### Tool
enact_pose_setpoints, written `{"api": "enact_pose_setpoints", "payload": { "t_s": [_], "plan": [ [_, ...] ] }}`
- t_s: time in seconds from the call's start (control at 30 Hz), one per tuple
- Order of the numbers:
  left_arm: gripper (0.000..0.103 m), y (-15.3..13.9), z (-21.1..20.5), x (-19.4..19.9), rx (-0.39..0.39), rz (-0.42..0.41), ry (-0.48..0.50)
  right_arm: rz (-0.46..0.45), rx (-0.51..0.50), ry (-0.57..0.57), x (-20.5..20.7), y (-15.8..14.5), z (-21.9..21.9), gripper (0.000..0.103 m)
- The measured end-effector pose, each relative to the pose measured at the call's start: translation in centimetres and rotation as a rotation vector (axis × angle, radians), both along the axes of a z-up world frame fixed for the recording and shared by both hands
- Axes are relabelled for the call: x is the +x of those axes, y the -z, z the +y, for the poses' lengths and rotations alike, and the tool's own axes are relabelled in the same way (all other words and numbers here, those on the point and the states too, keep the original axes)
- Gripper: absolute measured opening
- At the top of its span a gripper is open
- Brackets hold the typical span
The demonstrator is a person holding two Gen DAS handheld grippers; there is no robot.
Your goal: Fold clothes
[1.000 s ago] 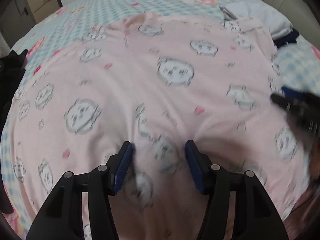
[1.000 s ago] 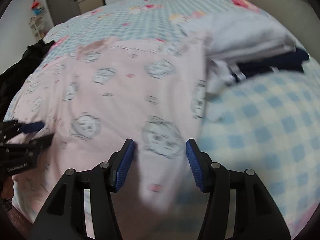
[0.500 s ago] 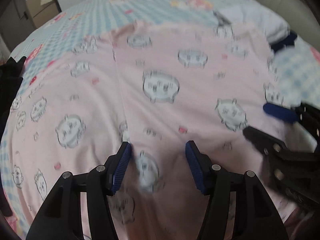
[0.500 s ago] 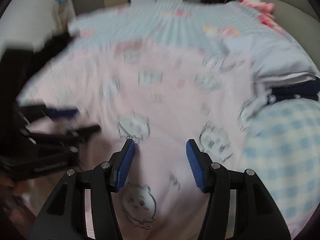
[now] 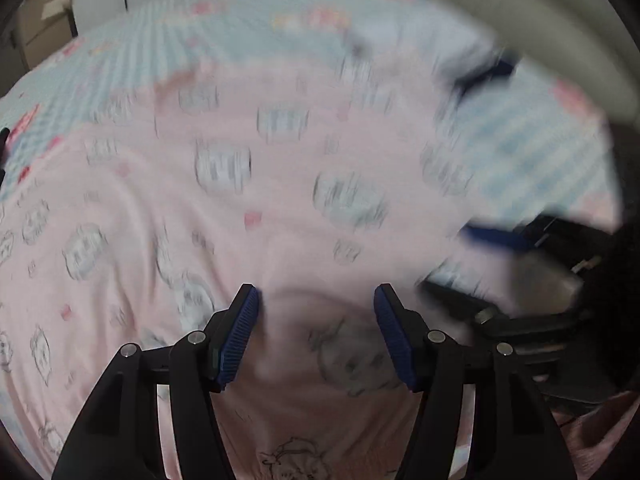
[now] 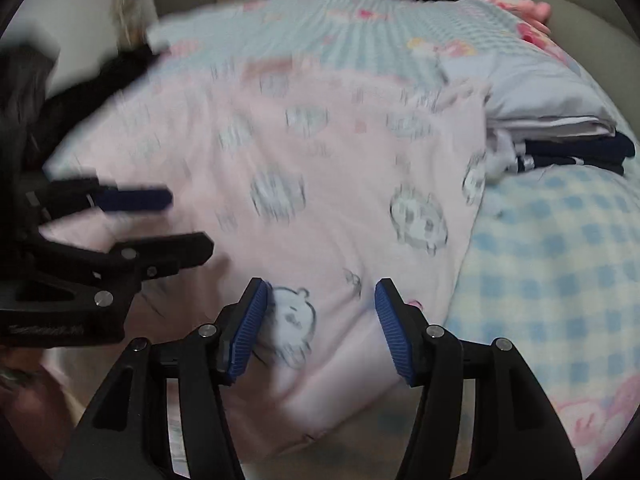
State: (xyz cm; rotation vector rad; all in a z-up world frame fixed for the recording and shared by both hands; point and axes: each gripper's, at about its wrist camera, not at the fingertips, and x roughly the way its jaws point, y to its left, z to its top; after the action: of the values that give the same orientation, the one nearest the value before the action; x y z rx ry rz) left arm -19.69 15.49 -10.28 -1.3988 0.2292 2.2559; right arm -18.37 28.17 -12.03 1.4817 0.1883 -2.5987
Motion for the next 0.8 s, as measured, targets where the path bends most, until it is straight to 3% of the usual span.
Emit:
{"api": "enact_pose_setpoints", "payload": {
  "t_s": [0.07, 0.13, 0.2, 0.33, 0.43, 0.5, 0.6, 0.8],
  "plan": [
    [0.067, 0.9, 0.1, 0.8, -0.055, -0.023, 0.004, -0.005, 0.017, 0.000, 0.3, 0.5, 0.7, 0.058],
    [0.069, 0.5, -1.4, 1.6, -0.042, -0.045, -0.011, 0.003, 0.018, 0.035, 0.9, 0.2, 2.0, 0.059],
    [0.070, -0.2, -2.8, 2.4, -0.005, -0.050, -0.034, 0.008, 0.042, 0.095, 1.5, 0.1, 3.5, 0.074],
    [0.069, -1.4, -3.2, 2.4, 0.048, -0.009, -0.073, 0.052, -0.052, 0.178, 2.5, -1.5, 4.7, 0.069],
    [0.069, -2.2, -2.5, 2.0, 0.079, 0.038, -0.098, 0.097, -0.108, 0.127, 2.8, -2.6, 2.5, 0.069],
    [0.069, -1.0, -2.4, 1.5, 0.048, 0.014, -0.112, 0.089, -0.112, 0.075, 2.7, -2.5, 0.5, 0.068],
    [0.070, 0.9, -2.7, 2.8, -0.035, -0.004, -0.112, 0.005, 0.005, 0.053, 2.7, 0.3, -1.3, 0.067],
    [0.069, -0.3, -6.0, 5.4, 0.089, 0.023, -0.132, 0.001, -0.017, 0.171, 3.8, 0.4, 0.4, 0.070]
  ]
}}
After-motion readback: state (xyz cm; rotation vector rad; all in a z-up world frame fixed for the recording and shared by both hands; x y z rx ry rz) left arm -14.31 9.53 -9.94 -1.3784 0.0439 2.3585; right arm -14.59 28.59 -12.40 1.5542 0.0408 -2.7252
